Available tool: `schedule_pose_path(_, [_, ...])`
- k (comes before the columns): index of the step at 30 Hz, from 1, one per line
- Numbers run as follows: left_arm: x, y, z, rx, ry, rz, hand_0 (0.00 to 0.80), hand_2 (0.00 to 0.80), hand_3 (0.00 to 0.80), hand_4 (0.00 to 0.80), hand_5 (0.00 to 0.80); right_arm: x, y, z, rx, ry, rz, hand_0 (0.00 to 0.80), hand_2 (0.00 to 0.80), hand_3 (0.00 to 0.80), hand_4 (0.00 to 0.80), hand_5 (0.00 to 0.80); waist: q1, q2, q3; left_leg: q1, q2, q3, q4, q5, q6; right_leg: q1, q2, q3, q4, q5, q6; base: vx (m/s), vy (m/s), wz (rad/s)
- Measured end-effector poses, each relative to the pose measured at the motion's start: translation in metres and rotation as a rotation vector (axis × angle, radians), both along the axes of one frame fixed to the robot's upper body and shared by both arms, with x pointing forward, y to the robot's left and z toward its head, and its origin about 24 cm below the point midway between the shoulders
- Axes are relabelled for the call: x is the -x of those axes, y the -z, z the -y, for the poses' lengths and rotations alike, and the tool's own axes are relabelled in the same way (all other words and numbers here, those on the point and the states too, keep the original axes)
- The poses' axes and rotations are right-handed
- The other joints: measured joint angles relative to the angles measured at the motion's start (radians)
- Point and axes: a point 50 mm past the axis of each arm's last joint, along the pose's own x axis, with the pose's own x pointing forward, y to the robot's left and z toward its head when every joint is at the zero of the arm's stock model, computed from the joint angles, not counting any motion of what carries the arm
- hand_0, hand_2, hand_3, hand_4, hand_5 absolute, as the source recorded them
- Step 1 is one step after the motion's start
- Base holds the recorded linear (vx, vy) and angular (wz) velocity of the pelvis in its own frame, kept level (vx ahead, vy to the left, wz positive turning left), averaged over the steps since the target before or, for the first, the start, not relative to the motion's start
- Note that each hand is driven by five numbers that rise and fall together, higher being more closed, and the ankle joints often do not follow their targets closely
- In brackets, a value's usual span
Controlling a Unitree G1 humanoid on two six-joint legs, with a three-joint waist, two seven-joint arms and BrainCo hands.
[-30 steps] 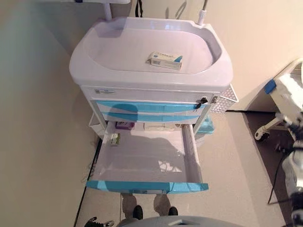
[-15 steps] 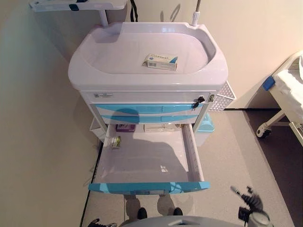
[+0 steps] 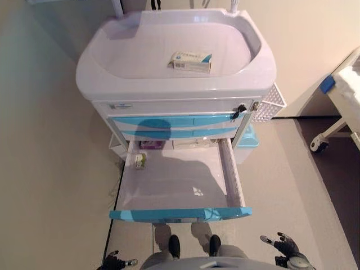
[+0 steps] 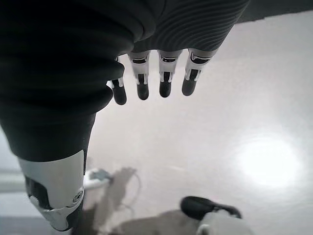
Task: Open the drawer and pick up the medicine
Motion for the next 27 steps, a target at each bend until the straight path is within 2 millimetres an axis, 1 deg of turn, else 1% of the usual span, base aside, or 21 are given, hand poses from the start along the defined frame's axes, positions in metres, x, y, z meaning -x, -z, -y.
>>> schedule_pose_path(1, [-0.016,-0.004,0.003,0.002,0.020,0.040,0.000,0.000,0.000,0.000,0.000,-0.014,-0.004,-0.001,0.001,-0.011,0.030,0.000,0.000,0.000,0.000,0.000,0.001,0.004,0.037,-0.022,-0.002,0.000,0.019,0.000,0.000,-0.022,0.000,-0.001,0.019,0.000,-0.002,-0.183,0.007,0.02])
schedule_pose_path(2, [-0.023,-0.005,0.004,-0.005,0.043,0.053,0.000,0.000,0.000,0.000,0.000,-0.020,-0.006,-0.002,0.005,-0.027,0.043,0.000,0.000,0.000,0.000,0.000,0.001,0.003,0.049,-0.040,-0.002,0.000,0.042,-0.008,0.000,-0.040,-0.002,-0.001,0.037,-0.003,-0.003,-0.156,0.003,-0.05])
schedule_pose_path(3, [-0.038,-0.010,0.007,-0.019,0.095,0.090,0.000,0.000,0.000,0.000,0.000,-0.035,-0.011,-0.006,0.011,-0.053,0.076,0.000,0.000,0.000,0.000,0.000,0.002,0.000,0.078,-0.086,-0.004,0.002,0.086,-0.024,-0.003,-0.084,-0.008,0.002,0.073,-0.016,-0.003,-0.094,-0.001,-0.05])
schedule_pose_path(4, [-0.045,-0.013,0.008,-0.021,0.105,0.113,0.000,0.000,0.000,0.000,0.000,-0.043,-0.013,-0.007,0.009,-0.060,0.096,0.000,0.000,0.000,0.000,0.000,0.002,0.000,0.097,-0.103,-0.005,0.002,0.098,-0.028,-0.004,-0.102,-0.012,0.002,0.087,-0.024,-0.001,-0.088,-0.005,-0.03])
schedule_pose_path(5, [-0.058,-0.017,0.012,-0.023,0.126,0.146,0.000,0.000,0.000,0.000,0.000,-0.052,-0.016,-0.009,0.011,-0.064,0.116,0.000,0.000,0.000,0.000,0.000,0.001,-0.001,0.121,-0.126,-0.007,0.004,0.117,-0.029,-0.004,-0.128,-0.016,0.004,0.113,-0.029,-0.004,-0.085,-0.010,0.04])
schedule_pose_path(6, [-0.061,-0.018,0.013,-0.027,0.141,0.155,0.000,0.000,0.000,0.000,0.000,-0.055,-0.018,-0.010,0.013,-0.066,0.125,0.000,0.000,0.000,0.000,0.000,0.001,-0.001,0.130,-0.136,-0.008,0.004,0.129,-0.031,-0.003,-0.138,-0.017,0.005,0.123,-0.031,-0.005,-0.061,-0.009,0.02])
schedule_pose_path(8, [-0.070,-0.022,0.018,-0.031,0.175,0.184,0.000,0.000,0.000,0.000,0.000,-0.060,-0.020,-0.011,0.013,-0.065,0.143,0.000,0.000,0.000,0.000,0.000,0.002,-0.002,0.146,-0.163,-0.008,0.004,0.148,-0.035,-0.004,-0.168,-0.019,0.010,0.146,-0.037,-0.007,-0.081,-0.010,-0.01])
schedule_pose_path(10, [-0.076,-0.024,0.020,-0.044,0.205,0.196,0.000,0.000,0.000,0.000,0.000,-0.060,-0.020,-0.012,0.023,-0.085,0.137,0.000,0.000,0.000,0.000,0.000,0.001,-0.003,0.148,-0.197,-0.007,0.005,0.180,-0.046,-0.006,-0.200,-0.018,0.015,0.175,-0.046,-0.010,-0.073,-0.023,-0.01])
schedule_pose_path(13, [-0.090,-0.030,0.026,-0.056,0.246,0.235,0.000,0.000,0.000,0.000,0.000,-0.065,-0.021,-0.015,0.023,-0.097,0.149,0.000,0.000,0.000,0.000,0.000,-0.002,-0.004,0.161,-0.244,-0.006,0.007,0.227,-0.058,-0.006,-0.247,-0.017,0.025,0.218,-0.056,-0.016,-0.049,-0.020,-0.03])
schedule_pose_path(15, [-0.098,-0.035,0.029,-0.056,0.260,0.269,0.000,0.000,0.000,0.000,0.000,-0.068,-0.023,-0.016,0.030,-0.098,0.162,0.000,0.000,0.000,0.000,0.000,-0.002,-0.005,0.164,-0.269,-0.003,0.012,0.273,-0.080,-0.008,-0.270,-0.016,0.032,0.253,-0.070,-0.021,-0.021,-0.028,-0.07])
schedule_pose_path(17, [-0.102,-0.037,0.030,-0.062,0.268,0.282,0.000,0.000,0.000,0.000,0.000,-0.069,-0.023,-0.016,0.031,-0.103,0.162,0.000,0.000,0.000,0.000,0.000,-0.001,-0.006,0.166,-0.277,0.000,0.017,0.292,-0.091,-0.007,-0.277,-0.016,0.038,0.266,-0.073,-0.025,-0.019,-0.034,-0.08])
schedule_pose_path(19, [-0.107,-0.040,0.032,-0.071,0.289,0.295,0.000,0.000,0.000,0.000,0.000,-0.069,-0.024,-0.017,0.039,-0.120,0.160,0.000,0.000,0.000,0.000,0.000,-0.003,-0.007,0.165,-0.305,0.006,0.025,0.341,-0.116,-0.010,-0.301,-0.011,0.048,0.300,-0.091,-0.025,-0.009,-0.012,-0.13])
schedule_pose_path(20, [-0.108,-0.040,0.032,-0.073,0.290,0.298,0.000,0.000,0.000,0.000,0.000,-0.070,-0.024,-0.017,0.037,-0.121,0.161,0.000,0.000,0.000,0.000,0.000,-0.003,-0.007,0.166,-0.310,0.007,0.026,0.347,-0.121,-0.007,-0.306,-0.010,0.048,0.306,-0.092,-0.025,-0.029,-0.022,-0.06])
schedule_pose_path(21, [-0.113,-0.043,0.034,-0.081,0.309,0.310,0.000,0.000,0.000,0.000,0.000,-0.068,-0.023,-0.017,0.038,-0.122,0.157,0.000,0.000,0.000,0.000,0.000,-0.015,-0.008,0.165,-0.311,0.009,0.028,0.356,-0.122,-0.008,-0.313,-0.008,0.049,0.312,-0.092,-0.026,-0.029,-0.022,-0.04])
schedule_pose_path(22, [-0.114,-0.044,0.035,-0.100,0.349,0.304,0.000,0.000,0.000,0.000,0.000,-0.069,-0.024,-0.017,0.042,-0.130,0.158,0.000,0.000,0.000,0.000,0.000,-0.017,-0.009,0.165,-0.317,0.010,0.032,0.365,-0.125,-0.009,-0.321,-0.005,0.057,0.319,-0.094,-0.026,-0.024,-0.009,-0.13])
schedule_pose_path(23, [-0.117,-0.049,0.034,-0.162,0.488,0.303,0.000,0.000,0.000,0.000,0.000,-0.074,-0.027,-0.017,0.051,-0.144,0.171,0.000,0.000,0.000,0.000,0.000,-0.017,-0.009,0.165,-0.346,0.017,0.038,0.390,-0.140,-0.011,-0.342,0.001,0.066,0.333,-0.098,-0.026,-0.014,0.004,-0.18])
schedule_pose_path(24, [-0.118,-0.050,0.033,-0.178,0.510,0.304,0.000,0.000,0.000,0.000,0.000,-0.078,-0.029,-0.017,0.052,-0.146,0.183,0.000,0.000,0.000,0.000,0.000,-0.017,-0.009,0.165,-0.357,0.019,0.041,0.398,-0.142,-0.013,-0.355,0.002,0.069,0.339,-0.097,-0.027,-0.016,-0.005,-0.20])
schedule_pose_path(25, [-0.133,-0.061,0.035,-0.219,0.573,0.341,0.000,0.000,0.000,0.000,0.000,-0.080,-0.031,-0.015,0.060,-0.151,0.190,0.000,0.000,0.000,0.000,0.000,-0.025,-0.010,0.165,-0.371,0.019,0.049,0.408,-0.141,-0.011,-0.375,0.005,0.078,0.348,-0.095,-0.027,-0.012,-0.009,-0.15])
schedule_pose_path(27, [-0.142,-0.070,0.037,-0.253,0.673,0.358,0.000,0.000,0.000,0.000,0.000,-0.082,-0.034,-0.012,0.072,-0.159,0.198,0.000,0.000,0.000,0.000,0.000,-0.030,-0.009,0.165,-0.375,0.022,0.061,0.408,-0.140,-0.009,-0.386,0.008,0.086,0.351,-0.091,-0.027,-0.005,0.005,-0.16])
